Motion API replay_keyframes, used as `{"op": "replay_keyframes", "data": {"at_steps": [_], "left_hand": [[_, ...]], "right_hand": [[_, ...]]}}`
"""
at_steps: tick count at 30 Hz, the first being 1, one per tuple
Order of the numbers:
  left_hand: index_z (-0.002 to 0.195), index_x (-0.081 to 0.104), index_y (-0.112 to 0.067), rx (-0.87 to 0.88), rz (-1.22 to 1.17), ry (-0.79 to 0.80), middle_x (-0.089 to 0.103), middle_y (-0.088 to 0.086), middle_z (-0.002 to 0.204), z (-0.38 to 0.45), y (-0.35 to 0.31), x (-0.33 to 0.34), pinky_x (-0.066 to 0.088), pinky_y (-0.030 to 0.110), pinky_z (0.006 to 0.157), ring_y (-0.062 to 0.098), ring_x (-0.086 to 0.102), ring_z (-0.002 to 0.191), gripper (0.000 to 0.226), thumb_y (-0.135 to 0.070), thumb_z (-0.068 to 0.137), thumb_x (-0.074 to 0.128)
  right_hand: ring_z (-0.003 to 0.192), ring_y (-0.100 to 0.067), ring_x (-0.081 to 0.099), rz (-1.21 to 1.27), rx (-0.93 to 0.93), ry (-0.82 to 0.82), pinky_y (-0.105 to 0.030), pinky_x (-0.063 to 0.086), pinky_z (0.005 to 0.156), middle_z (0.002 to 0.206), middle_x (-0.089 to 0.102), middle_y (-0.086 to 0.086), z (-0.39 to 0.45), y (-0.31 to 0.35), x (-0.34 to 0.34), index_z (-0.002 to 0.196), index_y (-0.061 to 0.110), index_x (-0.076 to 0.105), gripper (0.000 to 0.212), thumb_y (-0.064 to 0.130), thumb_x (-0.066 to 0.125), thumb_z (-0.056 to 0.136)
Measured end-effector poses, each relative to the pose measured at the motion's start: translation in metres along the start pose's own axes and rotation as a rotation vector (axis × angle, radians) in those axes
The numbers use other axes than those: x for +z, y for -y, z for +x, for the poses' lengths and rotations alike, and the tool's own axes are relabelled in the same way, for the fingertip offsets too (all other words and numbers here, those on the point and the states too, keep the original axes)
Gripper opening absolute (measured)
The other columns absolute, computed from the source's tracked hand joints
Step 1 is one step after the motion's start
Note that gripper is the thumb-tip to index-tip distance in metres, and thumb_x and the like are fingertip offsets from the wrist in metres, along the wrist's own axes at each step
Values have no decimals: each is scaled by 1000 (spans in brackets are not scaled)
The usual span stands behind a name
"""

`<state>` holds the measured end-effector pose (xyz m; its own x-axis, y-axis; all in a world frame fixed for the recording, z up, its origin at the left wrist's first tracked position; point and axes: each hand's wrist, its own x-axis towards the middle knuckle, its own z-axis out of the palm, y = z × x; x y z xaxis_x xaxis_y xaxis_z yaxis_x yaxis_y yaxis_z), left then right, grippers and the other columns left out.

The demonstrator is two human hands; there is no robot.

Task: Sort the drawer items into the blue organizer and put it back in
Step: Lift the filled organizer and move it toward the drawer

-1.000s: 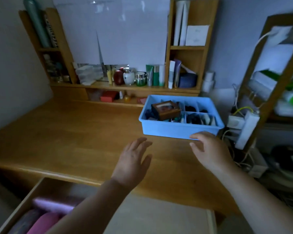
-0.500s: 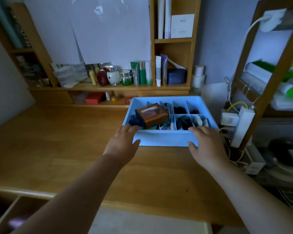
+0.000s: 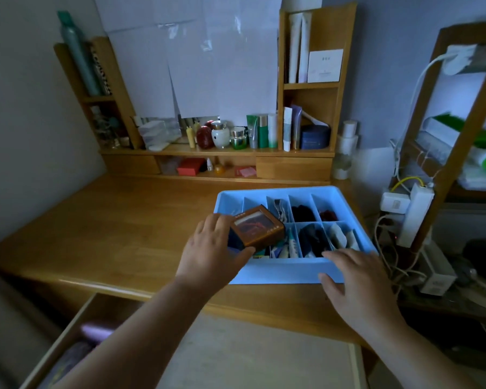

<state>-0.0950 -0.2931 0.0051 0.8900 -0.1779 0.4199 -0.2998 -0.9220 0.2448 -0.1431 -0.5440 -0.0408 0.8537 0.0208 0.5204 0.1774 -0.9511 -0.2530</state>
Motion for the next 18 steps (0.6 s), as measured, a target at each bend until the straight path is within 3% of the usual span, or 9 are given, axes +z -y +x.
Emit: {"op": "replay_keyframes", "data": {"at_steps": [3,6,9,11,13,15,18], "left_hand": [[145,22,-22,-133,-111,285,36,0,143,41,-8,11,35,36,104,21,36,130,96,-60,70,69],[142,28,-20,-155,0,428,43,6,134,65,-12,25,40,37,97,25,41,122,98,-55,64,76],[138,32,-24,-122,2,359,45,3,124,66,-13,27,40,34,93,22,42,113,95,-51,60,78],[140,29,-26,-86,-94,281,44,0,125,57,-17,18,39,33,95,19,39,113,98,-51,59,78],[141,29,-29,-17,-204,224,44,-5,125,37,-27,3,39,29,96,15,40,113,99,-53,58,78],[139,34,-30,86,-264,198,47,-7,124,4,-40,-13,39,27,98,13,43,115,100,-56,52,76],[138,37,-30,206,-267,192,49,-7,123,-65,-57,-15,40,26,100,13,46,115,98,-59,49,69]], "right_hand": [[95,-25,63,38,18,5,-53,44,95,98,67,0,-2,4,2,106,13,68,35,26,77,74],[100,-24,62,37,11,23,-53,40,101,102,66,1,-5,4,1,109,15,67,39,25,78,73],[110,-18,56,158,50,35,-40,38,103,114,63,4,-8,5,-5,117,17,64,41,25,74,78],[111,-6,53,329,73,-16,-26,41,97,116,59,12,-11,8,-12,119,22,62,38,28,68,83],[99,6,56,574,131,17,-13,45,84,108,59,26,-15,19,-25,118,39,56,36,49,56,83],[84,-2,65,941,286,177,-18,52,71,96,65,22,-20,34,-35,111,52,49,37,67,52,77],[74,-13,70,1213,471,383,-28,53,55,88,71,7,-39,45,-34,108,48,54,37,54,64,73]]}}
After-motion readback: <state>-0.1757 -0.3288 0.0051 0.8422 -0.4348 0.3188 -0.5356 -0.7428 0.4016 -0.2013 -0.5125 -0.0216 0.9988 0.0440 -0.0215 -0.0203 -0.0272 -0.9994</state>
